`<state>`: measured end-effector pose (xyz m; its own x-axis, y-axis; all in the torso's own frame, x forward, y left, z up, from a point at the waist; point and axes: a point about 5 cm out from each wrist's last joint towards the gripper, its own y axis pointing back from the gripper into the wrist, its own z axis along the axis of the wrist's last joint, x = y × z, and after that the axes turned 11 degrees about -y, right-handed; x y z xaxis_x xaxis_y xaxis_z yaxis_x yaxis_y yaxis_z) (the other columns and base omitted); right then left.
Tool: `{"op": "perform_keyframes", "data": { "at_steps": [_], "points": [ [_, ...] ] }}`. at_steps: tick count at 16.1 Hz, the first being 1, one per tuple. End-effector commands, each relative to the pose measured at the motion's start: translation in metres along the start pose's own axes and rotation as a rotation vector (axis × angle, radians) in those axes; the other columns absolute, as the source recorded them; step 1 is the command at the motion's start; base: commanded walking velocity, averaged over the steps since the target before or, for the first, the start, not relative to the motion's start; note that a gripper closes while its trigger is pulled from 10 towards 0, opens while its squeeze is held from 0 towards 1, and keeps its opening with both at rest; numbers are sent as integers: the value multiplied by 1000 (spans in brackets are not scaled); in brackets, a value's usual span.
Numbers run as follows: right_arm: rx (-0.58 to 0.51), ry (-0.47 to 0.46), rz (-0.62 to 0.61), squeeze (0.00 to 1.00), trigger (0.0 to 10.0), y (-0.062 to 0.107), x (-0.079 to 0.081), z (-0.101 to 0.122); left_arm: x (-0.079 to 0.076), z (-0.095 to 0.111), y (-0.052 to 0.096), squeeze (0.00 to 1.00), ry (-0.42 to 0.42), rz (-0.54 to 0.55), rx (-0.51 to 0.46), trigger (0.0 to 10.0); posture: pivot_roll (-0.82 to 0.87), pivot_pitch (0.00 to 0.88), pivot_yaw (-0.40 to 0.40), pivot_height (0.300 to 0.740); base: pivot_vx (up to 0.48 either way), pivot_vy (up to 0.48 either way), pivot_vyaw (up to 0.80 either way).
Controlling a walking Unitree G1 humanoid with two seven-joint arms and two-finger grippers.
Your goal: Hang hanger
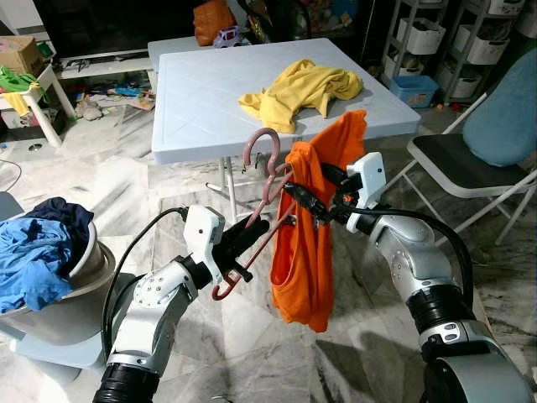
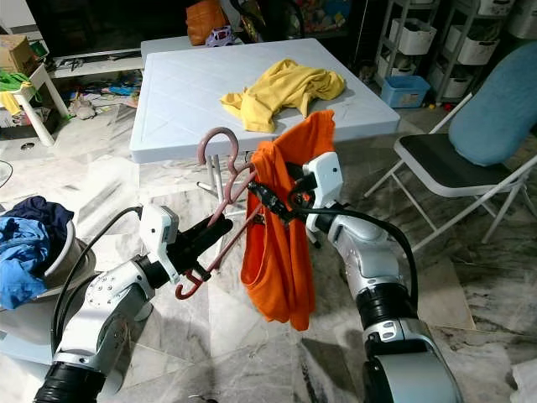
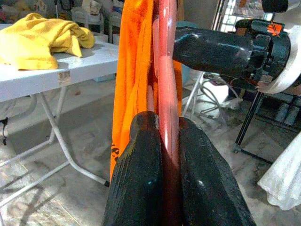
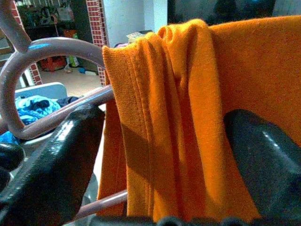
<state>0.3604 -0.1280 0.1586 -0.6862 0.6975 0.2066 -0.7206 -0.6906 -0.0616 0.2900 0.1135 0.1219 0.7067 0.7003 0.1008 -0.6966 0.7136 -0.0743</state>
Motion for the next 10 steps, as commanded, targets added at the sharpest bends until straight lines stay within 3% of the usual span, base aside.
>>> {"op": "perform_keyframes", "data": {
  "at_steps": [1,10],
  "points": [
    [-54,28,-24,0,0,-3,-3,16,-5,14,-4,0,-40,-38,-49,0,-1,0,9,740,0,0,0],
    [-74,49,-89,0,0,-1,-13,23,-5,16,-5,0,-49,-63,-55,0,-3,0,8,740,0,0,0]
  ]
}}
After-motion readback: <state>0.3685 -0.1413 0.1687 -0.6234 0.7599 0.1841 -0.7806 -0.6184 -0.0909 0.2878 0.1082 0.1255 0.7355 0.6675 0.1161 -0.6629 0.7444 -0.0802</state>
